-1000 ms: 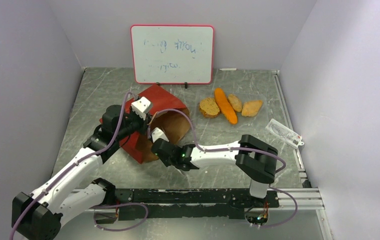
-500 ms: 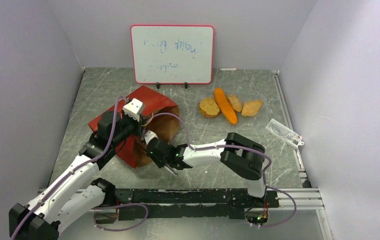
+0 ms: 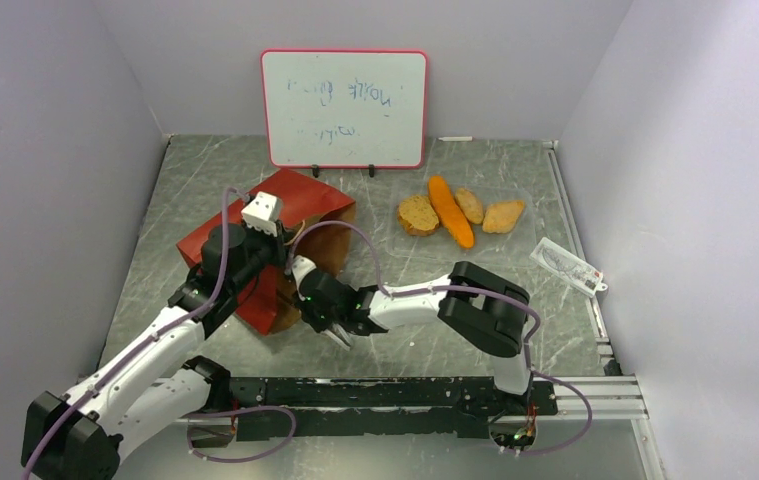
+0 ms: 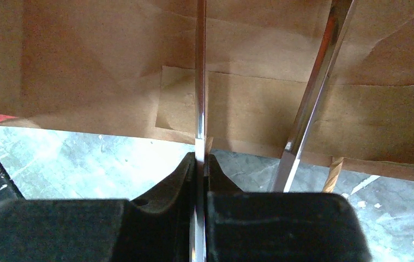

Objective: Take the fake bread out of the paper bag
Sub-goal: Place the clamp on the paper bag.

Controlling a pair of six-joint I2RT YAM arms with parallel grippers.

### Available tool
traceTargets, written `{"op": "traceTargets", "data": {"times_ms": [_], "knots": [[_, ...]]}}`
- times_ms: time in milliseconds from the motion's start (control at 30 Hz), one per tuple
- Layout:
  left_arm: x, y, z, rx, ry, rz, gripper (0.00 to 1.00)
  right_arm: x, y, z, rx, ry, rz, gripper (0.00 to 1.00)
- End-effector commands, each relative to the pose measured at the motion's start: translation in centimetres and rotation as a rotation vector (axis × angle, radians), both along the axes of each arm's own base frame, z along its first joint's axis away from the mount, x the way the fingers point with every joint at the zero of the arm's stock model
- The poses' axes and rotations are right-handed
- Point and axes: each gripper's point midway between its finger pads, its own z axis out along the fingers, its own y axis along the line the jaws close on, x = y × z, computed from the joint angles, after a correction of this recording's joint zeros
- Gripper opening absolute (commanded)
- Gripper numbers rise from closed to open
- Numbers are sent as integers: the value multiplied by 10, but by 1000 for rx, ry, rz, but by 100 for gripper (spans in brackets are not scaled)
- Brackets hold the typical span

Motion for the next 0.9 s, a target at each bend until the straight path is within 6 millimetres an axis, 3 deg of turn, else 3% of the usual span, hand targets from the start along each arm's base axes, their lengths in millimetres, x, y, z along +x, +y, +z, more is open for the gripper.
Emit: {"op": "traceTargets", "data": {"times_ms": [0, 200, 233, 467, 600, 867], "knots": [[13, -5, 16, -118, -39, 54, 9, -4, -30, -33, -88, 71, -36, 0], [27, -4, 6, -144, 19, 129, 12, 14, -36, -33, -61, 106, -118, 0], [29, -4, 6, -145, 24, 136, 12, 12, -45, -41, -78, 124, -132, 0], [35, -5, 12, -164, -12, 145, 17, 19, -50, -52, -78, 180, -190, 0], [40, -3, 11, -160, -9, 170, 7, 21, -53, -53, -94, 169, -199, 0], [47, 8, 14, -175, -26, 249, 7, 47, -50, -43, -115, 108, -250, 0]]}}
